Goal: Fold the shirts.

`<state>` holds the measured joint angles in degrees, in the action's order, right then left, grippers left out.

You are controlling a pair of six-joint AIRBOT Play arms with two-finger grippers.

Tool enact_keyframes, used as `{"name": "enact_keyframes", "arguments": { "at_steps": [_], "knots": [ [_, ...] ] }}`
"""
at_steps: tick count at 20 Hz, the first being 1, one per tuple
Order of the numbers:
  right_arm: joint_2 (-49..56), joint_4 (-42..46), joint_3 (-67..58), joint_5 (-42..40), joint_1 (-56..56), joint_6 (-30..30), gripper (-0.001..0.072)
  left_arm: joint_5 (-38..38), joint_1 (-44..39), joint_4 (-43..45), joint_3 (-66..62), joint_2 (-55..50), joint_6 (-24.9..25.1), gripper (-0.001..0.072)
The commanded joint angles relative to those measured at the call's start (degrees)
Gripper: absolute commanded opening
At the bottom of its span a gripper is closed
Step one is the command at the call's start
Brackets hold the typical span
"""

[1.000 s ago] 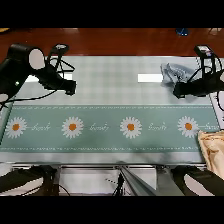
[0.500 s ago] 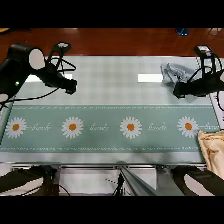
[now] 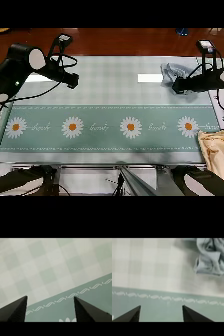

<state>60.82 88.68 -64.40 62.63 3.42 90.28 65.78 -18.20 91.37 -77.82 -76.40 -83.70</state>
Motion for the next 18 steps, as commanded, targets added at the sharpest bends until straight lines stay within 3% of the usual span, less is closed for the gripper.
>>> {"name": "enact_keyframes", "arguments": {
  "at_steps": [1, 3, 5, 11, 18],
  "knots": [
    [0.15, 10.08, 0.00, -15.02, -0.35, 5.31, 0.0588, -0.85, -0.02, -0.31, -0.07, -0.13, -0.52, 0.0715],
    [1.97, 21.05, -0.68, -24.00, -2.67, 15.98, 0.0588, -0.85, -0.02, -0.28, -0.07, -0.13, -0.52, 0.0715],
    [6.21, 22.75, -2.69, -27.34, -7.23, 20.63, 0.0588, -0.87, -0.02, -0.31, -0.07, -0.13, -0.52, 0.0715],
    [20.87, 16.44, -4.74, -27.50, -17.03, 21.59, 0.0590, -0.81, -0.04, -0.31, -0.07, -0.13, -0.55, 0.0715],
    [33.35, 11.43, -4.76, -30.93, -18.91, 21.59, 0.0592, -0.74, -0.04, -0.33, -0.07, -0.11, -0.55, 0.0714]
  ]
}}
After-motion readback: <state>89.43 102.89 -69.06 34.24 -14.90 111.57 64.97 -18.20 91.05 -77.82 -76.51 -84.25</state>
